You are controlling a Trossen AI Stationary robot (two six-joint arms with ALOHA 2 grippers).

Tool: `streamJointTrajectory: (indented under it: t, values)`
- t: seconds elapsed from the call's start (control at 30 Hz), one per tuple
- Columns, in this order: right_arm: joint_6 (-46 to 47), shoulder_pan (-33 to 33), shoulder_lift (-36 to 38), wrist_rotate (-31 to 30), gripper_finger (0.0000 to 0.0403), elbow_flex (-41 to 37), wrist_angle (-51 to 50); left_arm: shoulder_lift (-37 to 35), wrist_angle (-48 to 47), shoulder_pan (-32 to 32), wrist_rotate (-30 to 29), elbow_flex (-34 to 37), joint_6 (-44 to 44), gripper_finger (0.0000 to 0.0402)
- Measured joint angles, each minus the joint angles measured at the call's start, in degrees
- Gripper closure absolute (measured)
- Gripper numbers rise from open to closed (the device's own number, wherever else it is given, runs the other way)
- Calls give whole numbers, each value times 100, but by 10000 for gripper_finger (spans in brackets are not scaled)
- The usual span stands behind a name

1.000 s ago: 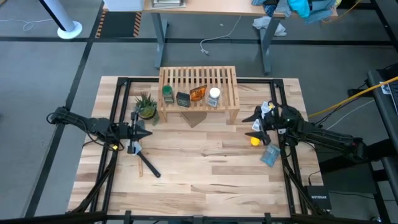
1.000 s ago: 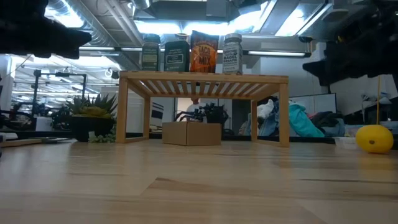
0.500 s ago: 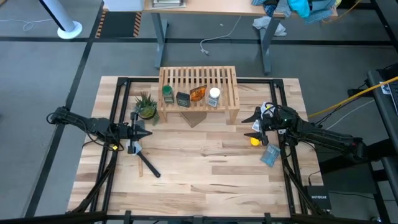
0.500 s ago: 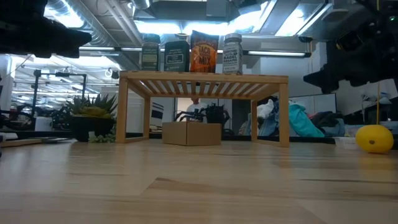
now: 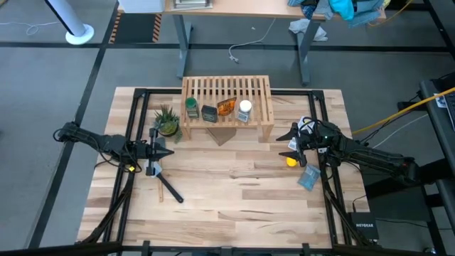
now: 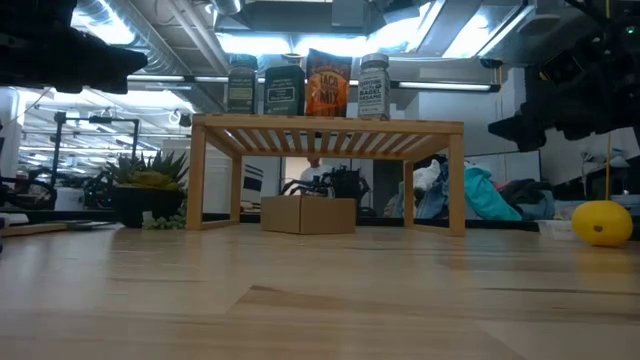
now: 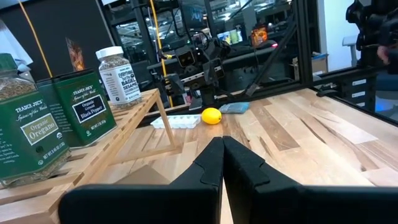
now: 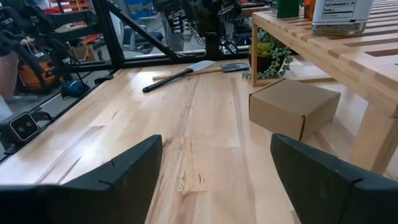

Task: Shelf spices
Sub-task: Return to Home Position

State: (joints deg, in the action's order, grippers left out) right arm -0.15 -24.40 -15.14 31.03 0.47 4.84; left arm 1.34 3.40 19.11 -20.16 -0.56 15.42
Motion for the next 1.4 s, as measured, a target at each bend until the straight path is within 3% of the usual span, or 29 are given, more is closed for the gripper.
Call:
streamJointTrajectory:
  t: [0.57, 0.8, 0.97, 1.27, 1.4]
  values:
    - [-12, 36, 0, -2, 96, 0, -15, -24, 0, 0, 0, 2, -2, 400]
    - [-16, 955, 284, -557, 96, 0, -40, -26, 0, 0, 0, 2, -2, 400]
    - [-17, 1472, 527, -597, 96, 0, -41, -26, 0, 0, -2, 2, -2, 400]
    - [-15, 1928, 1467, -597, 96, -2, -39, -26, 0, -2, -2, 2, -2, 400]
    - [-17, 1958, 1499, -601, 96, -2, 157, -22, 0, -2, 0, 2, -2, 400]
